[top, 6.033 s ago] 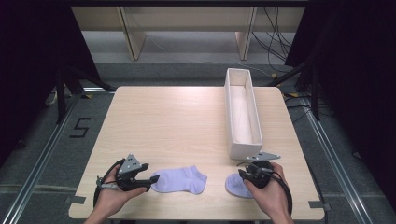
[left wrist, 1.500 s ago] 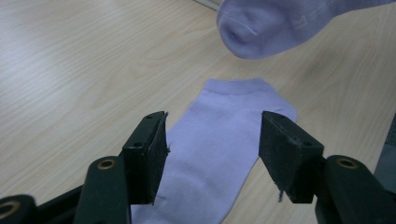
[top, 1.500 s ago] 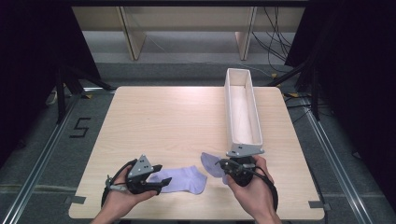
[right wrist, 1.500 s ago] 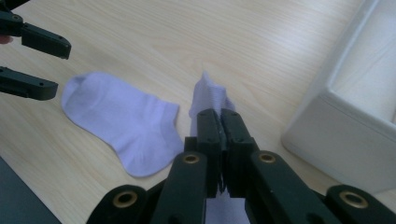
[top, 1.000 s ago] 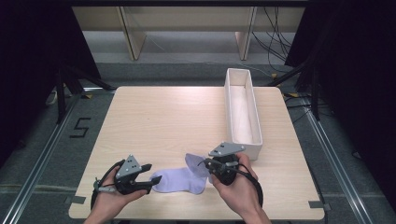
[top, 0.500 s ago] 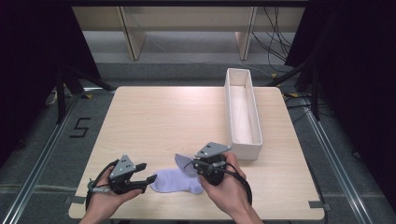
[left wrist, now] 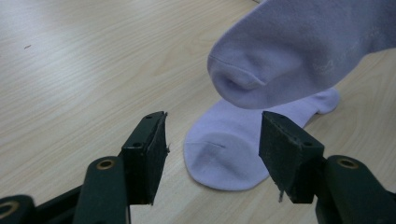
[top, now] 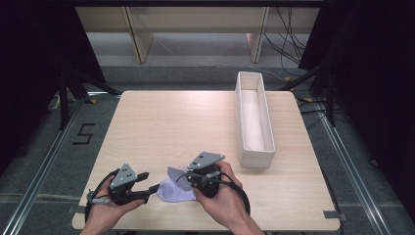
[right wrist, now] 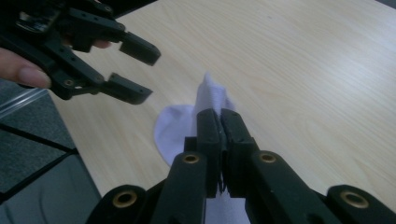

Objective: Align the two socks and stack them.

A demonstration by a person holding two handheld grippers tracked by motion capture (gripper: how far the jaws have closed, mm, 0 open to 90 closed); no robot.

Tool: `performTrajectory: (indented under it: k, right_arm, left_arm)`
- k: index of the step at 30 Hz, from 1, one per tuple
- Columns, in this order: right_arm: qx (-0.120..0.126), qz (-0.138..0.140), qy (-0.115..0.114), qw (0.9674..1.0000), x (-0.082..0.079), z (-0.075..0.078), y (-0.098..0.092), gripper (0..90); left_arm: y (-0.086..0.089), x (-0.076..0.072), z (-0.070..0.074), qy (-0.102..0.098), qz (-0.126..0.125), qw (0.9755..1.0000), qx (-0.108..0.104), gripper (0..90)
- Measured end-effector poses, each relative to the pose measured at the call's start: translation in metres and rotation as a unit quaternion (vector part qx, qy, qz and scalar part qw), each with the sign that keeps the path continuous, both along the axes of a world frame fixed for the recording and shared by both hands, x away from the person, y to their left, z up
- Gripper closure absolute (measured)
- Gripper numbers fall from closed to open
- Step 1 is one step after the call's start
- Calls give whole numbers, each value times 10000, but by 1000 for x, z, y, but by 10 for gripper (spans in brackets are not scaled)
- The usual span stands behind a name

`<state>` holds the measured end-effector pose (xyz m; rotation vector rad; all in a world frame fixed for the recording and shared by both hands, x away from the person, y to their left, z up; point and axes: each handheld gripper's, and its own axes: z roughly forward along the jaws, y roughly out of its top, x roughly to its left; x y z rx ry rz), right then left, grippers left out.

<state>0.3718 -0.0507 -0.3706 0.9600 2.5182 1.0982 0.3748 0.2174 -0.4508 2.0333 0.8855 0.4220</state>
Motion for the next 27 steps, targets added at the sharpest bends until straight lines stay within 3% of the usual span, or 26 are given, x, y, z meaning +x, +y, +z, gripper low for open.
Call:
performTrajectory:
  k: [4,8,11,12,14,15,19,23,25,26,27]
  right_arm:
    - [-37,136,-87,9999,1,-3,5,875]
    - [-81,150,-32,9999,5,-12,6,872]
    - [-160,104,143,9997,11,-24,6,869]
    - [-238,13,304,9993,13,-31,6,866]
    - [-350,-52,326,9988,17,-40,5,859]
    - [-361,-90,425,9984,19,-43,5,855]
    - [-567,-188,485,9970,27,-61,3,842]
    - [-728,-185,473,9960,33,-78,4,784]
    - [-746,-325,748,9939,33,-85,5,738]
    - [-694,-171,621,9955,37,-89,3,690]
    - [-594,-196,631,9960,38,-89,-1,674]
  left_arm:
    - [-1,-1,-2,-46,92,9999,-113,410]
    - [0,0,-3,8,-14,10000,13,412]
    - [-5,2,-8,68,-37,10000,-27,413]
    - [-5,2,-8,80,-100,9999,109,415]
    - [-9,4,-11,109,-86,9999,-7,417]
    - [-11,6,-12,158,-157,9997,87,418]
    - [-20,14,-18,238,-278,9993,65,428]
    - [-32,22,-25,437,-439,9980,130,460]
    - [-37,27,-30,548,-471,9972,182,471]
    - [-39,28,-31,562,-446,9973,164,474]
    - [-40,30,-32,597,-484,9967,245,479]
